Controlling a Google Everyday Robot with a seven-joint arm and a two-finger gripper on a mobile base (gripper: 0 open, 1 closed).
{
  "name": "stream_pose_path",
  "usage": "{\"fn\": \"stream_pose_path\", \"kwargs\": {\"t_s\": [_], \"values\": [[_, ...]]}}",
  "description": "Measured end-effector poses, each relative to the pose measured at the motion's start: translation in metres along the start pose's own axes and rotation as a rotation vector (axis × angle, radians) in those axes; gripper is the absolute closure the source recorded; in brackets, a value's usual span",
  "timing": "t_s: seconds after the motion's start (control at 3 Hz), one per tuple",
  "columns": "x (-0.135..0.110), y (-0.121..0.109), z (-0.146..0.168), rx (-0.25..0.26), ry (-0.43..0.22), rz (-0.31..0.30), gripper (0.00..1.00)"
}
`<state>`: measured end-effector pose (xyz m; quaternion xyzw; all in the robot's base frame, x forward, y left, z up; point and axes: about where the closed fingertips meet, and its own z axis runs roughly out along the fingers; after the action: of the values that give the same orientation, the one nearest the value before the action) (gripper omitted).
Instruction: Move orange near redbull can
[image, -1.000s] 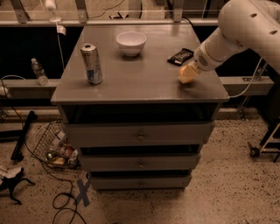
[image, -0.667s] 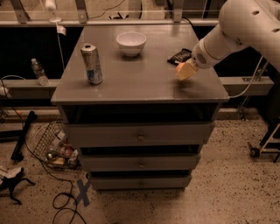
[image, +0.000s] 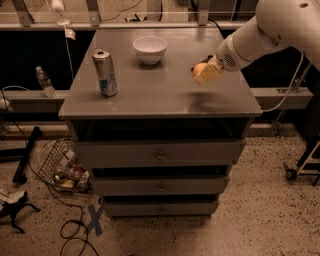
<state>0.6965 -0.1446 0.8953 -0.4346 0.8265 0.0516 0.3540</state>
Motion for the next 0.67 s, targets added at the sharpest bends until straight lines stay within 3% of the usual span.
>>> {"fn": "stream_pose_path", "kwargs": {"t_s": [0.33, 0.67], "values": [[-0.013, 0.015, 0.012, -0.051, 0.005, -0.053, 1.00], [-0.045, 0.049, 0.035, -0.153, 0.011, -0.191, 1.00]]}}
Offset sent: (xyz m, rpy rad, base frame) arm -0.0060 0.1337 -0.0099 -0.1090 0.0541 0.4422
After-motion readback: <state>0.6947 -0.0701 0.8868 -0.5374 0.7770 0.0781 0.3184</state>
